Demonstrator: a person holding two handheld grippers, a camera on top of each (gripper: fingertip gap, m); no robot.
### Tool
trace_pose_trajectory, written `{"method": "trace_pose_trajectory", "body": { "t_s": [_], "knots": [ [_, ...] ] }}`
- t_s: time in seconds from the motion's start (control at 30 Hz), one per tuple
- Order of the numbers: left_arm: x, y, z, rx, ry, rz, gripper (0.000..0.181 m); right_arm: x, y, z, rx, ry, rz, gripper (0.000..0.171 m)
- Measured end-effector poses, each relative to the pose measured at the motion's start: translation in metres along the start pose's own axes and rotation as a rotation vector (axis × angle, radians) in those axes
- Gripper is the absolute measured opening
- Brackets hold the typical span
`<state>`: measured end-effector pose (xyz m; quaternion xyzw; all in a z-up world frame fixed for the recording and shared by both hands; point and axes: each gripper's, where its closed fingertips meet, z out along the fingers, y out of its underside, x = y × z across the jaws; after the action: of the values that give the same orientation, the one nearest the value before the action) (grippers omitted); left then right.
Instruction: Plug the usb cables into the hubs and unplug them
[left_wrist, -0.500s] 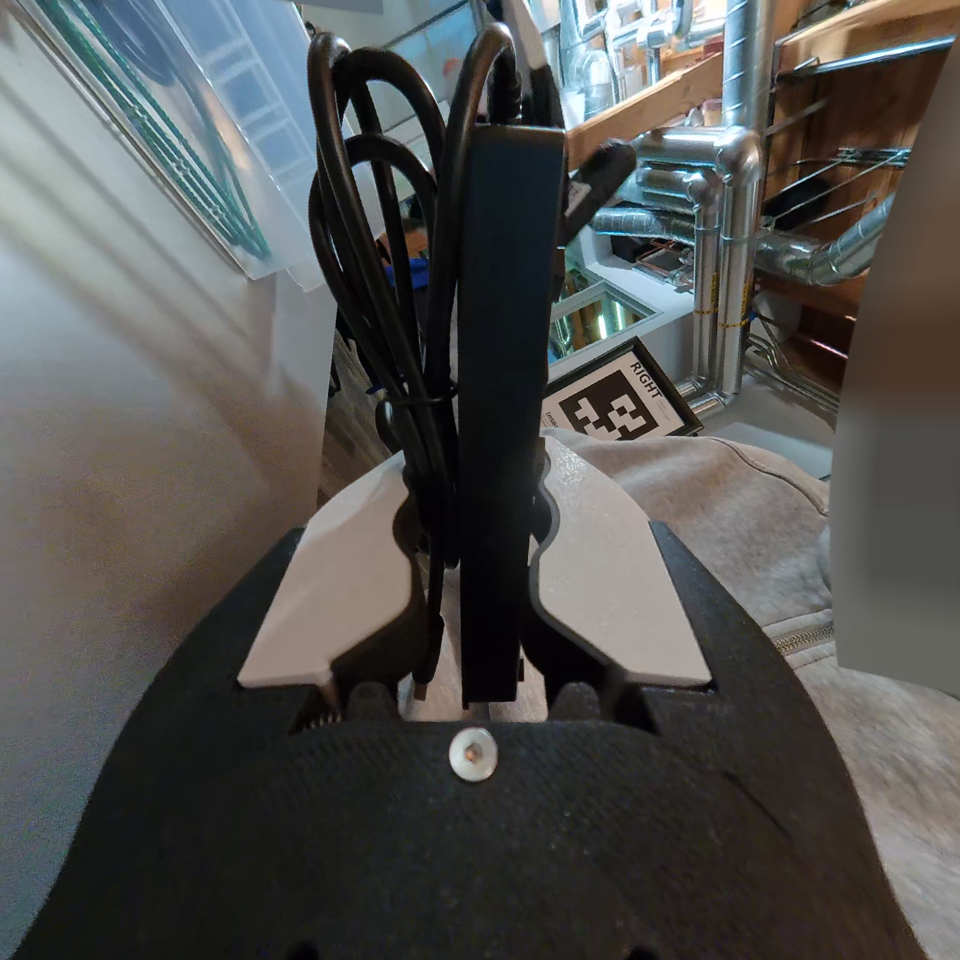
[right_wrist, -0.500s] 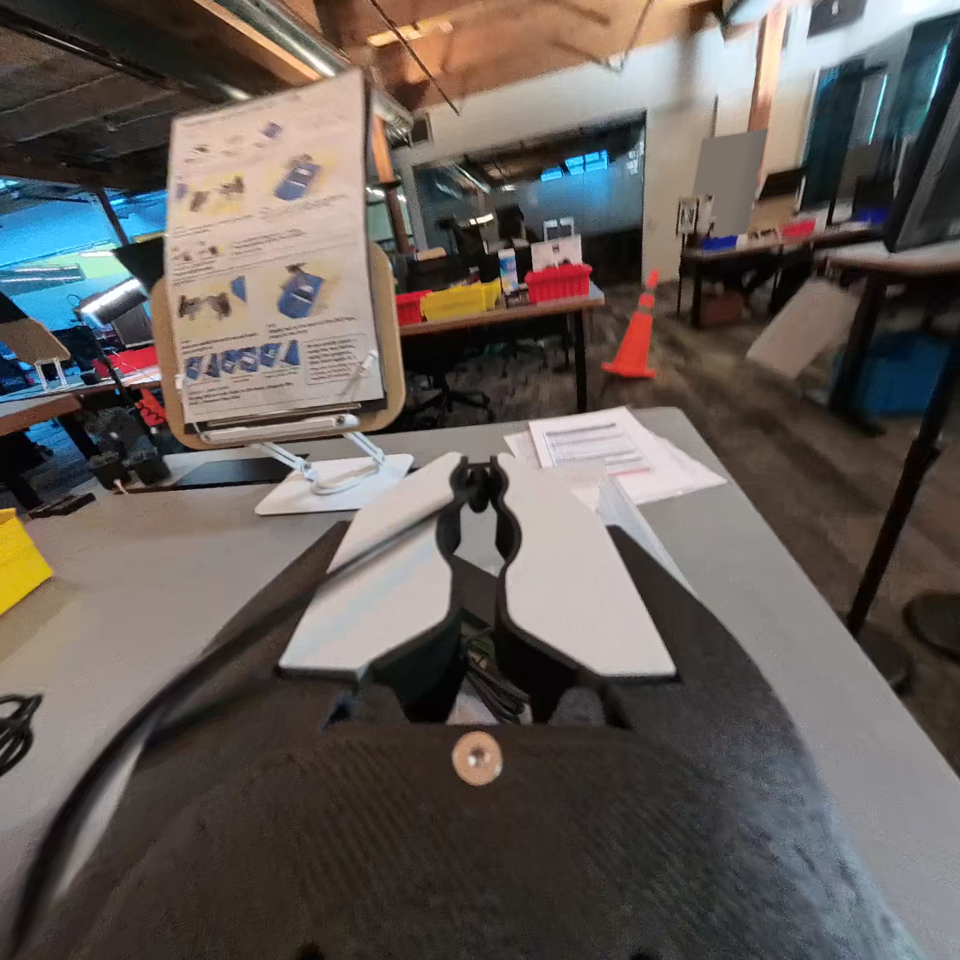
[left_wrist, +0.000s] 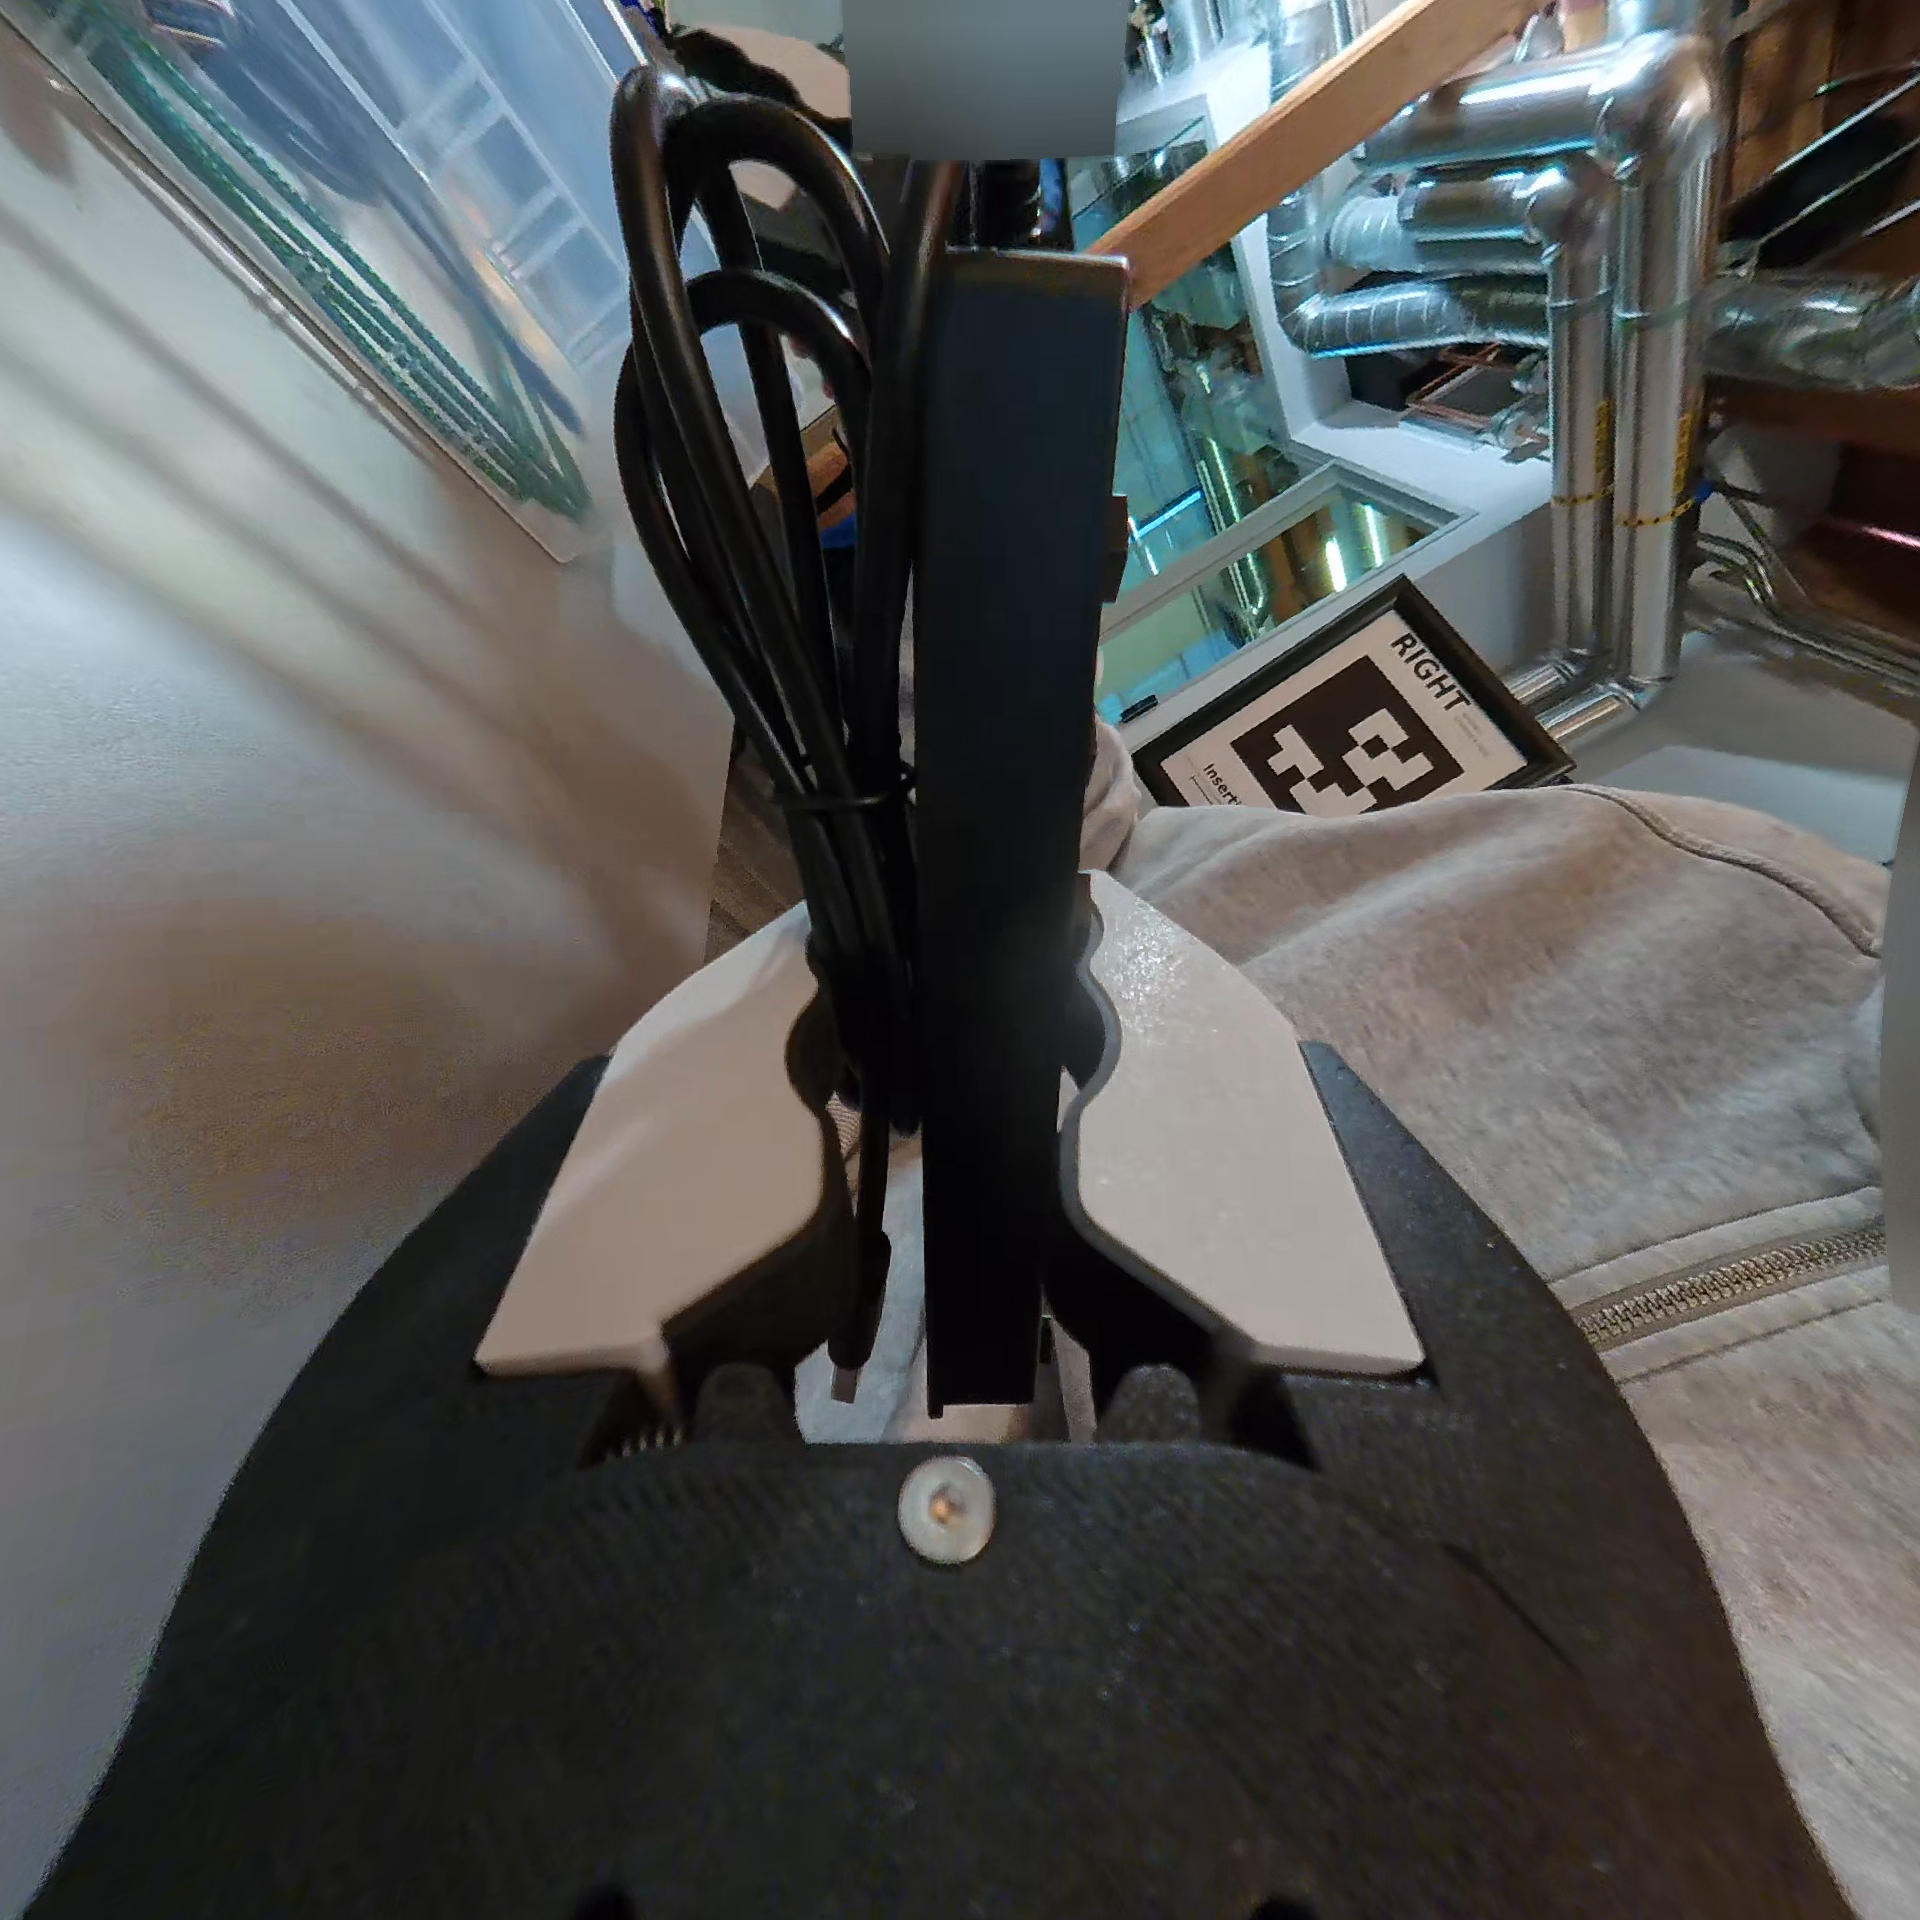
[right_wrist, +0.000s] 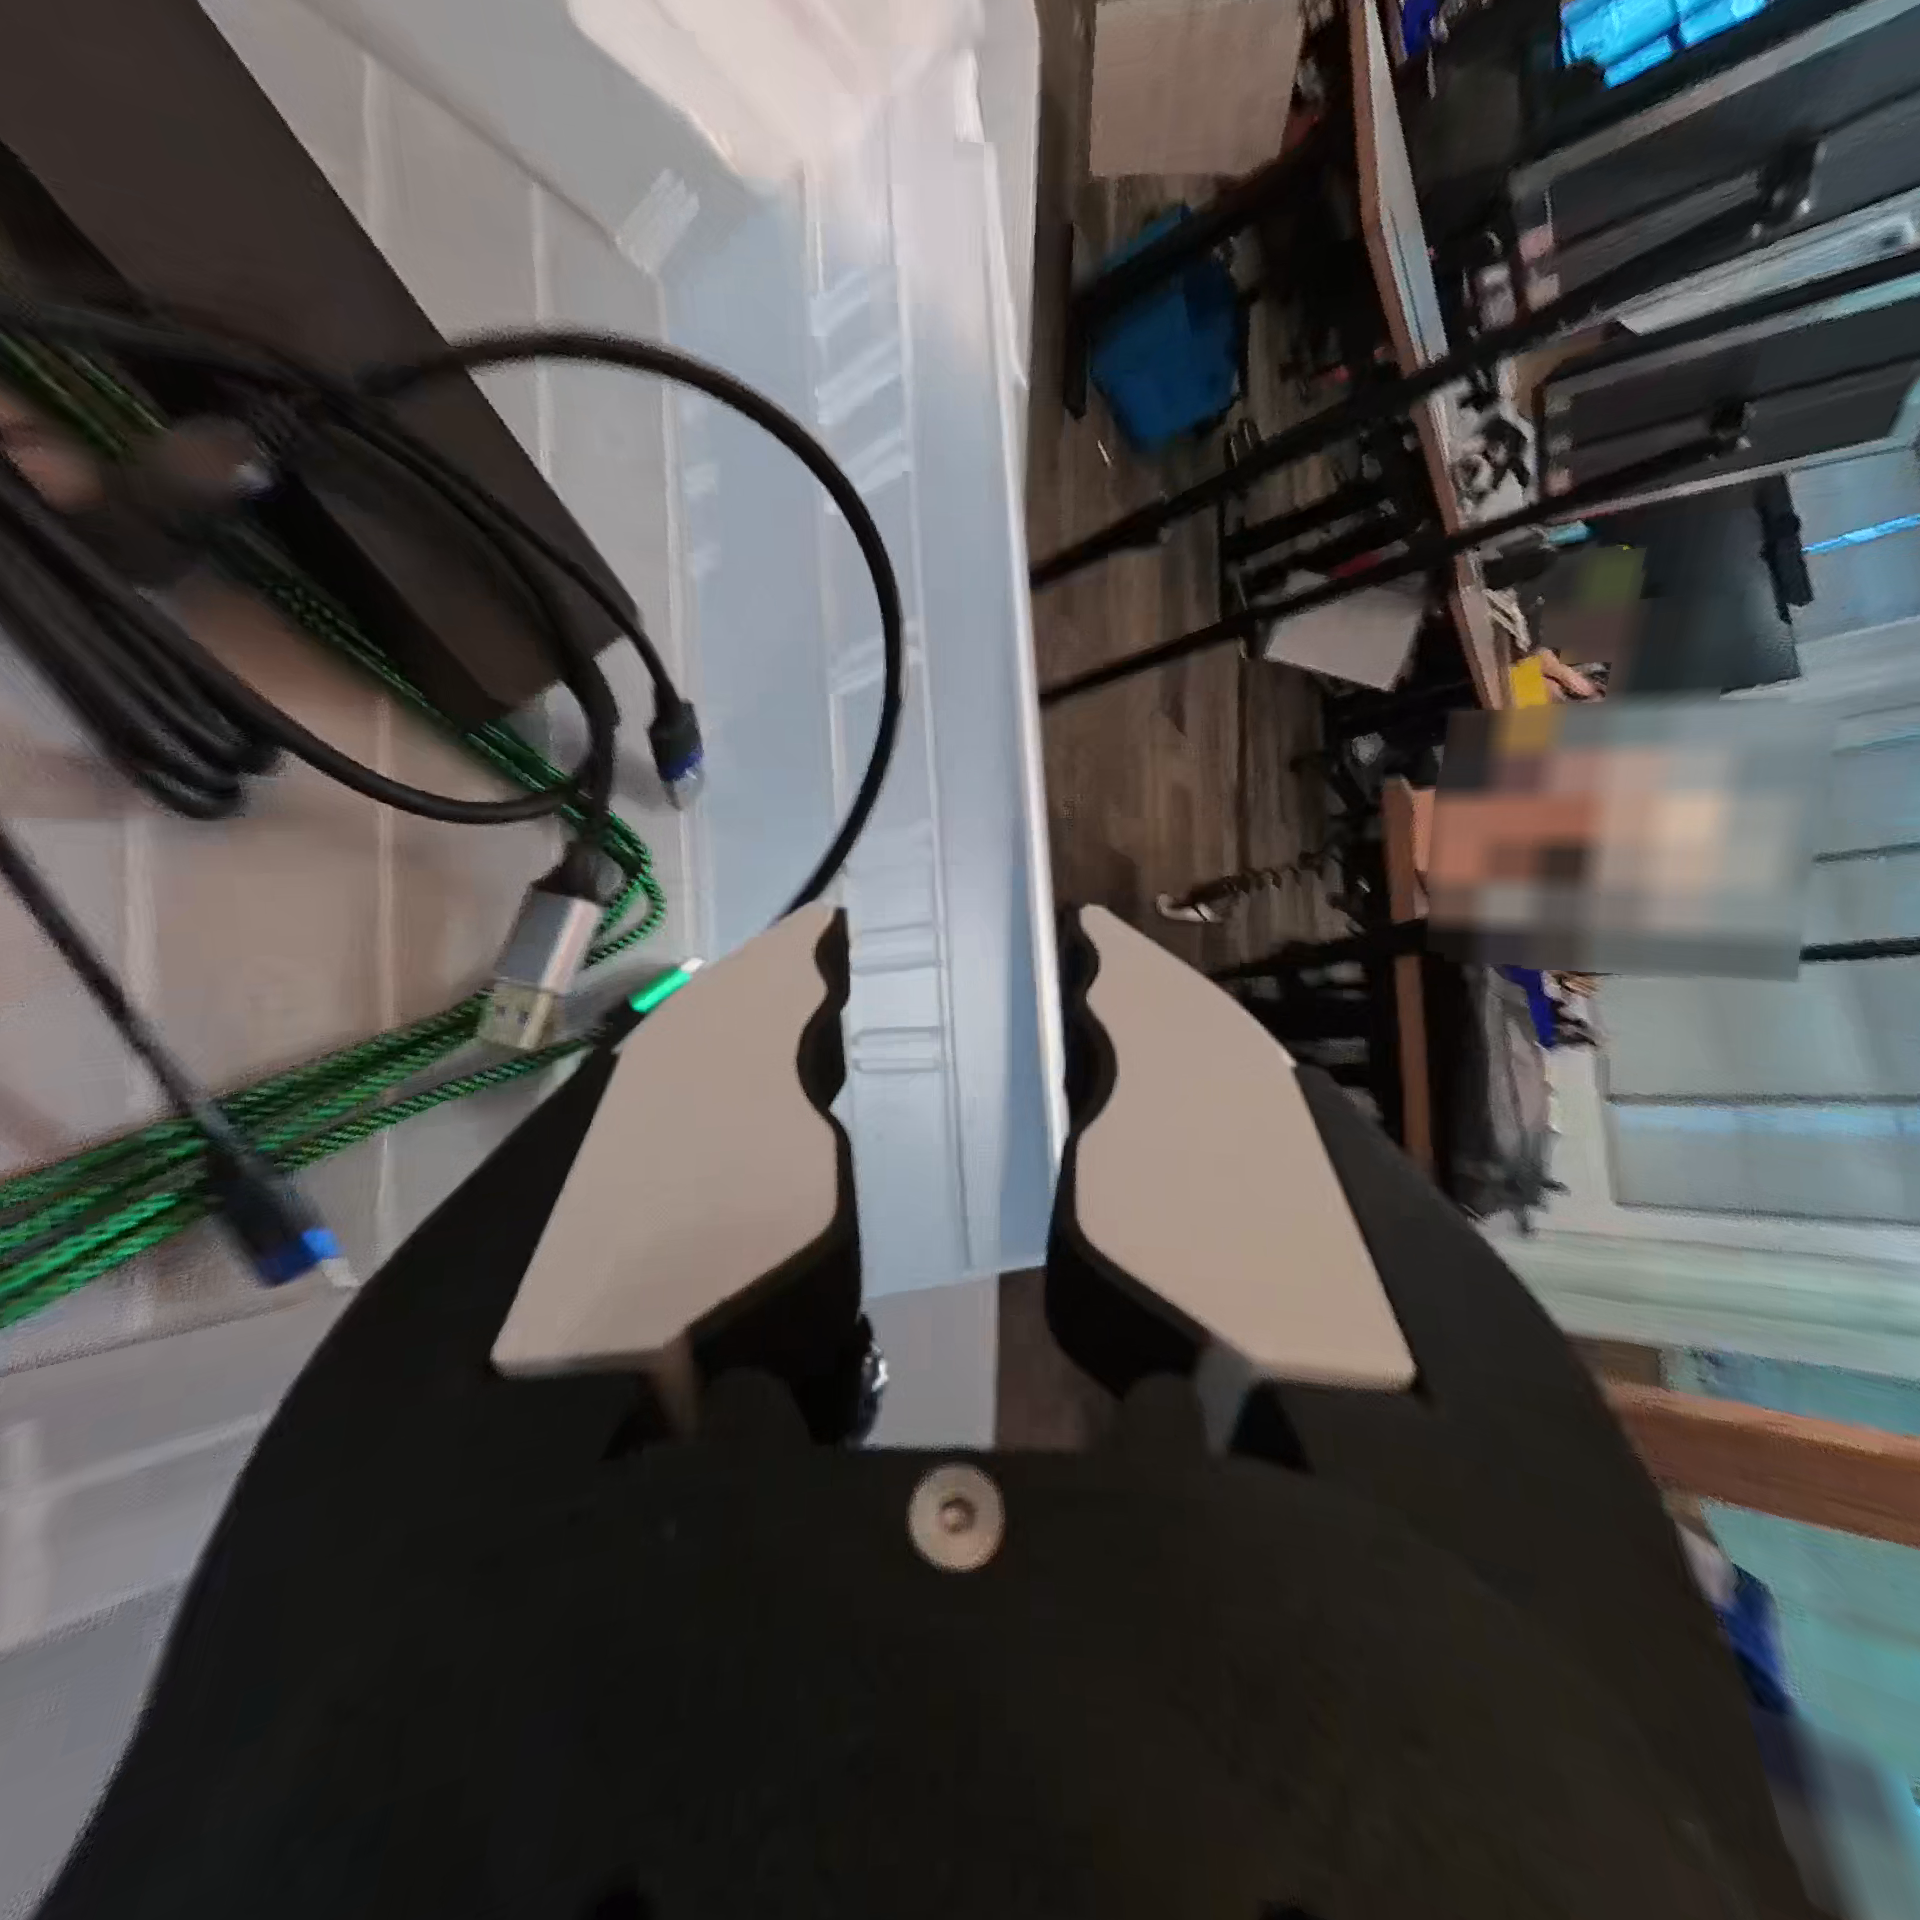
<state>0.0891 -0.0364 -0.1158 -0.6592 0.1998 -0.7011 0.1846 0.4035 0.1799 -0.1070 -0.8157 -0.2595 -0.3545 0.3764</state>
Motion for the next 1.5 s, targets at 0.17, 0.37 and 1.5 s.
{"method": "trace_pose_trajectory", "body": {
  "t_s": [0.17,0.37,1.5],
  "knots": [
    [-0.005,-0.003,-0.003,0.021,0.005,-0.034,0.042,-0.025,-0.045,-0.045,0.242,-0.218,0.144,0.049],
    [-0.006,-0.007,-0.002,0.022,0.008,-0.037,0.043,-0.032,-0.071,-0.078,0.399,-0.323,0.255,0.055],
    [-0.043,-0.188,0.235,-0.71,-0.515,0.558,0.044,0.01,0.003,-0.176,0.907,-0.859,1.288,0.037]
  ]
}}
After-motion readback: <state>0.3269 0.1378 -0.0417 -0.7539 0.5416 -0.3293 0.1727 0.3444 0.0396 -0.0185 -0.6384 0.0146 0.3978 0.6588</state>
